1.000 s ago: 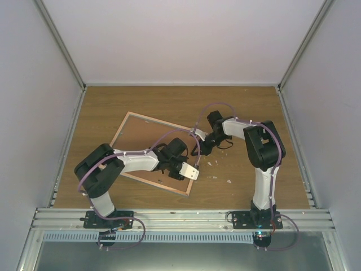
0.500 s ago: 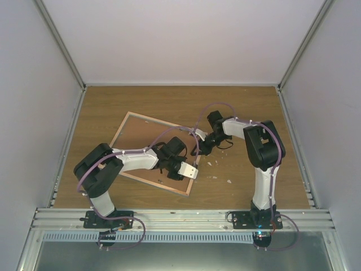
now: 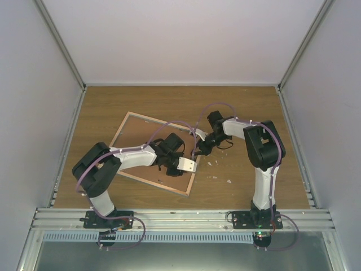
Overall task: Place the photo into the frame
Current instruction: Install the photo frame at the center of the board.
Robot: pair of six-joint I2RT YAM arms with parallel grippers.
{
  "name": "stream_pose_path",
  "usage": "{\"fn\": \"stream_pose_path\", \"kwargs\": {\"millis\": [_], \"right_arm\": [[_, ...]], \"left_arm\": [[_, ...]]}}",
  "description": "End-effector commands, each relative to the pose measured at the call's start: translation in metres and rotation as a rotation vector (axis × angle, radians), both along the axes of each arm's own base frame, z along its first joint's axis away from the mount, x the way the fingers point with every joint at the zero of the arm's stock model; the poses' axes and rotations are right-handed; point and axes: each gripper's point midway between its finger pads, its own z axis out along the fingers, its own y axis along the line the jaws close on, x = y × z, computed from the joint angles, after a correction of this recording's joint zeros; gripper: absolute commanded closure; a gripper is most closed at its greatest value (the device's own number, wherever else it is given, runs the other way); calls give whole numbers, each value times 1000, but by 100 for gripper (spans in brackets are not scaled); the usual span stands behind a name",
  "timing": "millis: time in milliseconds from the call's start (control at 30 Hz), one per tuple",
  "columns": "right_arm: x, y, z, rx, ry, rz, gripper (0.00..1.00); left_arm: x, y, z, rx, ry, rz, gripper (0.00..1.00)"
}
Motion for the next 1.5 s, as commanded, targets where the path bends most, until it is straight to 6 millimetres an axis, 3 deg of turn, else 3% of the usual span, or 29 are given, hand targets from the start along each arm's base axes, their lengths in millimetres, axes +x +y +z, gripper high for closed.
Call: {"fn": "stream_pose_path", "kwargs": {"millis": [0, 233, 433, 733, 867, 1067, 1167, 1233, 1367, 1467], "right_arm": [[-4, -33, -65, -238, -11, -5, 99], [-4, -32, -66, -236, -9, -4, 99], [-3, -32, -66, -239, -13, -4, 99], [-3, -32, -67, -237, -15, -2, 100], [-4, -32, -69, -238, -11, -1, 99], [-9, -33, -72, -239, -3, 4, 99], [-9, -33, -72, -237, -4, 4, 99], [-8, -31, -68, -226, -5, 1, 99], [3, -21, -47, -175, -20, -6, 99], [16, -7, -14, -93, -53, -14, 92]], "left_arm": [[19, -15, 7, -42, -40, 25, 91], [18, -19, -8, -20, -31, 27, 93], [21, -11, -31, 53, -61, 41, 95], [4, -3, -53, 182, -172, 5, 98], [10, 1, -60, 219, -182, 55, 100], [26, -10, -48, 170, -112, 197, 100], [19, -18, -37, 121, -34, 216, 97], [12, -23, -19, 62, -16, 192, 92], [15, -23, 20, -29, 19, 172, 85], [26, -14, 39, -56, 83, 193, 82]]}}
